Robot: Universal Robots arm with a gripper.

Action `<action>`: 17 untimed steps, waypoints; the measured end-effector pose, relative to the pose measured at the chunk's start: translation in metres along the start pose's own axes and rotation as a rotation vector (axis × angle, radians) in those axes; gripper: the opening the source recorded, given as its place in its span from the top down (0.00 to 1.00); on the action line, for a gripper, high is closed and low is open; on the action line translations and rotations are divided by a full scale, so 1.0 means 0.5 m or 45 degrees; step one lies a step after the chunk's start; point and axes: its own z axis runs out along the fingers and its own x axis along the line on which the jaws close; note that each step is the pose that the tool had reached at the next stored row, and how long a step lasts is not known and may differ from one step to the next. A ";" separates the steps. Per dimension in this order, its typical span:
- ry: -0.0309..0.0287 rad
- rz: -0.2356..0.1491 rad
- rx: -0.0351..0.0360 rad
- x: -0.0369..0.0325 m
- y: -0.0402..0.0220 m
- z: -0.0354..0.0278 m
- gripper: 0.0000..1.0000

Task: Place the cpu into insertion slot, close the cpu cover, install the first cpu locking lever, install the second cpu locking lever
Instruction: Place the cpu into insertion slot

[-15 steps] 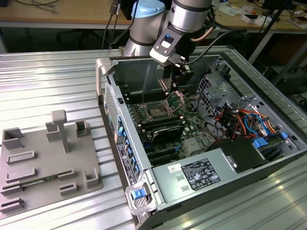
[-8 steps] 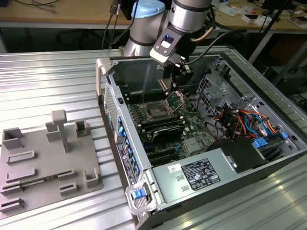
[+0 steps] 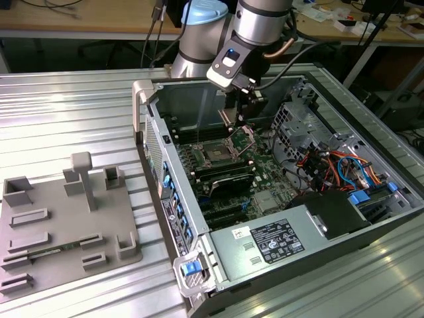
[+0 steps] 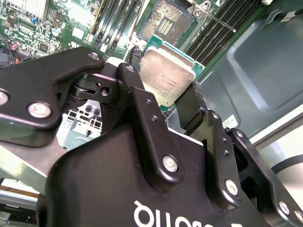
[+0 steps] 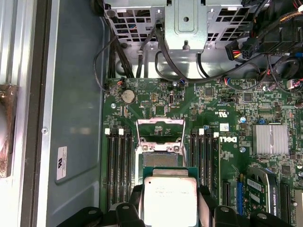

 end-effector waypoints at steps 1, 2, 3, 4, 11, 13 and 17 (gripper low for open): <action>-0.0003 0.000 0.0001 0.000 0.000 0.004 0.45; -0.0005 0.000 0.0001 0.000 -0.001 0.010 0.45; -0.0004 0.000 0.0001 0.000 -0.001 0.017 0.45; -0.0005 0.000 0.0001 0.001 -0.002 0.024 0.45; -0.0006 0.000 0.0001 0.007 -0.005 0.061 0.45; -0.0006 0.000 0.0000 0.010 -0.007 0.073 0.45; -0.0007 0.000 0.0001 0.012 -0.009 0.089 0.45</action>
